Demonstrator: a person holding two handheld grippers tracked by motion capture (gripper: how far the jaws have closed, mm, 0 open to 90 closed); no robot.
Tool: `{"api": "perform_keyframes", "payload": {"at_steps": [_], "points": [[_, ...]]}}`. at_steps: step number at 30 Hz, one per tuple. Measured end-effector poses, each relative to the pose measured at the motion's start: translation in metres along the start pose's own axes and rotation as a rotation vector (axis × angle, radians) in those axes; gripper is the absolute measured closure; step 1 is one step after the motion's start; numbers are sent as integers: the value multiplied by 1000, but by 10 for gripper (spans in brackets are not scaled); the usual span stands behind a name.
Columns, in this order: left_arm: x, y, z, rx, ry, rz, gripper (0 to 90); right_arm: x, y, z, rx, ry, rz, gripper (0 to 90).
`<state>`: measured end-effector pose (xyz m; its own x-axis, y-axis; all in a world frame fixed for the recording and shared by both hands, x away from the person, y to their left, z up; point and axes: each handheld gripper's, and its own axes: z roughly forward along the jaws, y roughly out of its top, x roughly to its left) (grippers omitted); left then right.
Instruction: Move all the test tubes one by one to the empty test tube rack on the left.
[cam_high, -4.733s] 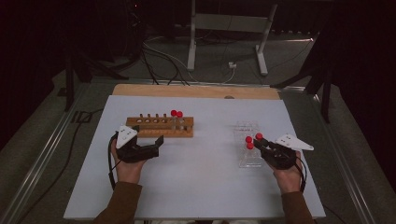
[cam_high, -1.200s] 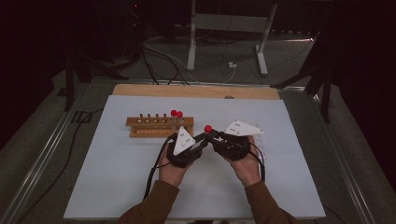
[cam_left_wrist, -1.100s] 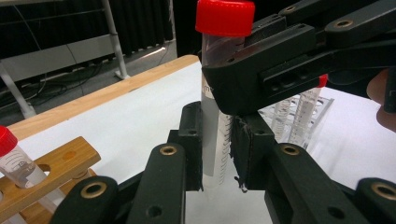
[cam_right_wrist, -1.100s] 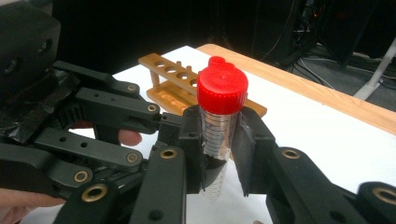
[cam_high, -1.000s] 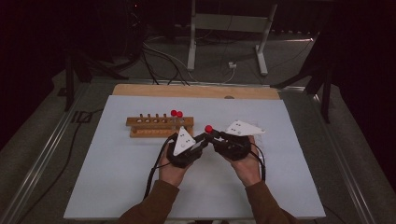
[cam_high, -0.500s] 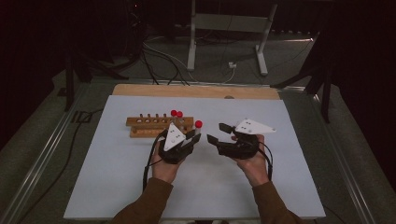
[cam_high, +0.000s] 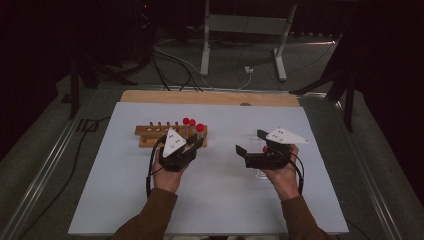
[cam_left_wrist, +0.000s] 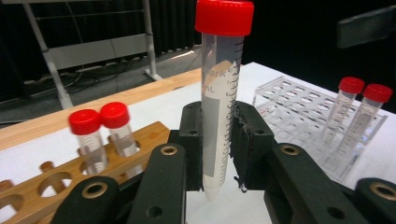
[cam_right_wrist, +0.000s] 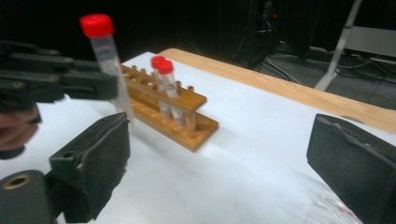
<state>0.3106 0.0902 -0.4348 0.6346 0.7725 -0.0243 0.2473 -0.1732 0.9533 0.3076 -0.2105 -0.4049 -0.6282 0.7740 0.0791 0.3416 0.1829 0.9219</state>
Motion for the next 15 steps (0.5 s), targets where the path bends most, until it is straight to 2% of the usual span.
{"api": "perform_keyframes", "payload": {"at_steps": [5, 15], "points": [[8, 1, -5, -4, 25, -8, 763, -9, -4, -7, -4, -25, 4, 10], [26, 3, -11, -8, 78, -12, 762, -25, -12, -22, -13, -72, 18, 0]]}}
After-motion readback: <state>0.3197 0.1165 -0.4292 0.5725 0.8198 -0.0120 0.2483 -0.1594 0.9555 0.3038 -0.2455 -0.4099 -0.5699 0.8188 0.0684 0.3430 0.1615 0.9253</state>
